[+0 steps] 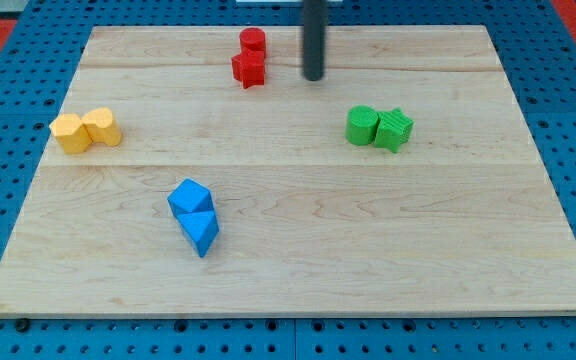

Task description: Move the green star along with the green circle to the center

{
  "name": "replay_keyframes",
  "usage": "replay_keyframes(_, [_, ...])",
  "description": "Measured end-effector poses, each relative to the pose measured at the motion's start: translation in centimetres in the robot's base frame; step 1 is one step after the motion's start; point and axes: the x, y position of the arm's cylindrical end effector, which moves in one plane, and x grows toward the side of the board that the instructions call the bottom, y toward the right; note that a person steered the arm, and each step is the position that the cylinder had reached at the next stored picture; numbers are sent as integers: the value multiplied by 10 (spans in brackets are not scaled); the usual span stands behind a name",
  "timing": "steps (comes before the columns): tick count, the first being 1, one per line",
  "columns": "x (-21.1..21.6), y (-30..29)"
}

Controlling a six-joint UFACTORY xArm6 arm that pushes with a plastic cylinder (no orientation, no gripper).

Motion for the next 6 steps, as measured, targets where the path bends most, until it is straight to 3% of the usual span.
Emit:
replay_keyframes(1, [28,85])
replay_keyframes(2, [64,98])
replay_keyframes(3, [77,73])
replay_keyframes(5, [98,92])
replay_keyframes(6, [105,31])
